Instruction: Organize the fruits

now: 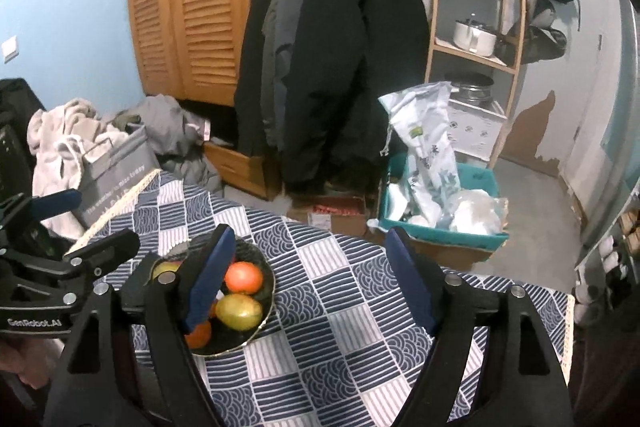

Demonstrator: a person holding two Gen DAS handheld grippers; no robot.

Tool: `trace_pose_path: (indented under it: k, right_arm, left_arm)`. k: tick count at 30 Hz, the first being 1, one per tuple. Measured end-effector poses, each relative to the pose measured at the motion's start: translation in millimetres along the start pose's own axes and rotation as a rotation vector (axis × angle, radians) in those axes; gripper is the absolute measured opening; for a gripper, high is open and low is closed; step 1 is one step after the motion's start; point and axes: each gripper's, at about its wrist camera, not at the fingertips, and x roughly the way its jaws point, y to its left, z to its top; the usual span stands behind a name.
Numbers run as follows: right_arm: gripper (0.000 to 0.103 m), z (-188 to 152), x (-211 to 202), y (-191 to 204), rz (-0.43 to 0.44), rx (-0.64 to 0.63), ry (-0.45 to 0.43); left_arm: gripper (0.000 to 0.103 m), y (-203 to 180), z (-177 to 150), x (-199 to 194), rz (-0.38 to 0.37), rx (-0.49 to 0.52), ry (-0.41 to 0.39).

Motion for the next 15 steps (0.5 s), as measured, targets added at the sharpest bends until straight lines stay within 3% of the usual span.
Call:
trace_pose_path:
  k: [8,15]
  right_arm:
    - [0.082,-0.4,-17.2,-18.7,-0.029,0.027,-0.014]
    - [0.084,-5.2,-22.3,-28.4,-0.075,0.012,-0.017]
  left_arm:
    - [0.102,-14.2,5.8,-7.4,0.02,0.068,-0.034]
    - [0.102,-10.6,8.6,-11.0,0.0,0.049,-0.043]
